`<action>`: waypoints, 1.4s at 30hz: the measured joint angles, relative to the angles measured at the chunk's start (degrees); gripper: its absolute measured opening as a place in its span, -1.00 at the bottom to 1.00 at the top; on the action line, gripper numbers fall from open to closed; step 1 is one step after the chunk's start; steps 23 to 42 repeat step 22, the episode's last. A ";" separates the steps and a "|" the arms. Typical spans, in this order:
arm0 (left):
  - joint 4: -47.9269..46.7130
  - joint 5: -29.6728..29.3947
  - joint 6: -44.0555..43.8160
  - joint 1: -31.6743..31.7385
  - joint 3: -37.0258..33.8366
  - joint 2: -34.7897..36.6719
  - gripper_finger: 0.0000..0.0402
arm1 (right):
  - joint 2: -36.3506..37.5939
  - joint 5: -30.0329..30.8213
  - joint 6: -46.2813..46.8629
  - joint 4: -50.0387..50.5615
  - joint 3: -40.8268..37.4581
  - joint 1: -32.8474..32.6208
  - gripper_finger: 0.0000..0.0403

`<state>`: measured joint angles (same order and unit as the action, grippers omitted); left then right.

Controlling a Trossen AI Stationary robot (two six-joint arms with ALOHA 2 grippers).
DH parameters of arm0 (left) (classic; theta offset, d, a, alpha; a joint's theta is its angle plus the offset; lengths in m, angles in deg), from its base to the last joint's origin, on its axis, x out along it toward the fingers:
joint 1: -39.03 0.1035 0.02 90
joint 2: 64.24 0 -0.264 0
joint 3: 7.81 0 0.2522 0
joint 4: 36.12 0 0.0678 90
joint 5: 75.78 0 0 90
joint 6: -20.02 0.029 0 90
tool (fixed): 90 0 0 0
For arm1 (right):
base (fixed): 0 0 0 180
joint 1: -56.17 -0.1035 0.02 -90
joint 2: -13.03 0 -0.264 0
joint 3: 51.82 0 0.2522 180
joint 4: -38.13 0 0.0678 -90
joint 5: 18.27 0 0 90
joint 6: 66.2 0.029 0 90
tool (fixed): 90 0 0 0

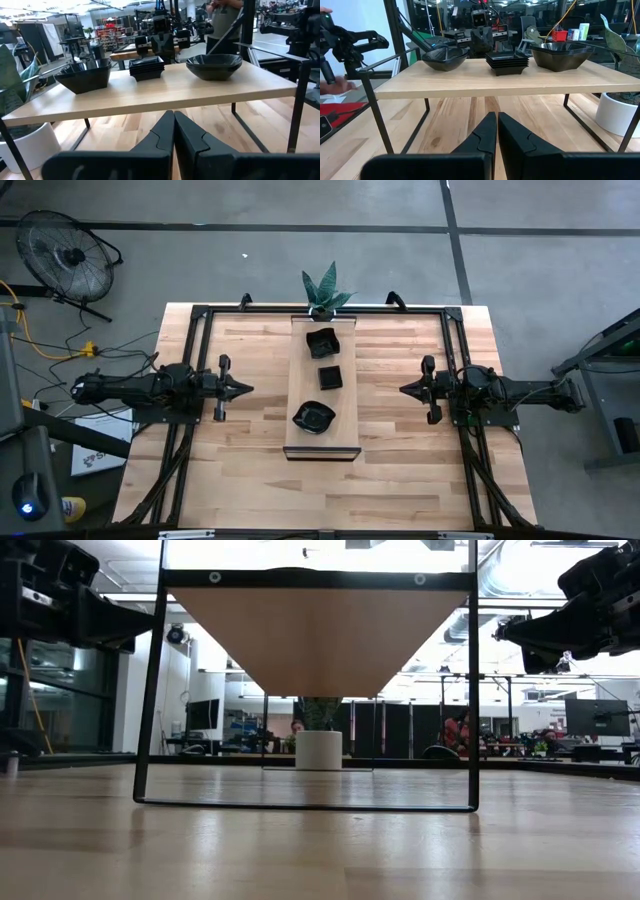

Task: Pick & Place Mini shaped plates
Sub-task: Return to Home Position

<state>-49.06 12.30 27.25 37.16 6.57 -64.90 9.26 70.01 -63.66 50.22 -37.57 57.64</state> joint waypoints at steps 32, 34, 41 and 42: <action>0.02 0.04 -0.07 0.00 0.00 -6.61 -1.00 | 0.00 -0.02 0.00 -0.02 0.00 0.02 -0.94; 0.02 0.04 -0.07 0.00 0.00 -6.61 -1.00 | 0.00 -0.02 0.00 -0.02 0.00 0.02 -0.94; 0.02 0.04 -0.07 0.00 0.00 -6.61 -1.00 | 0.00 -0.02 0.00 -0.02 0.00 0.02 -0.94; 0.02 0.04 -0.07 0.00 0.00 -6.61 -1.00 | 0.00 -0.02 0.00 -0.02 0.00 0.02 -0.94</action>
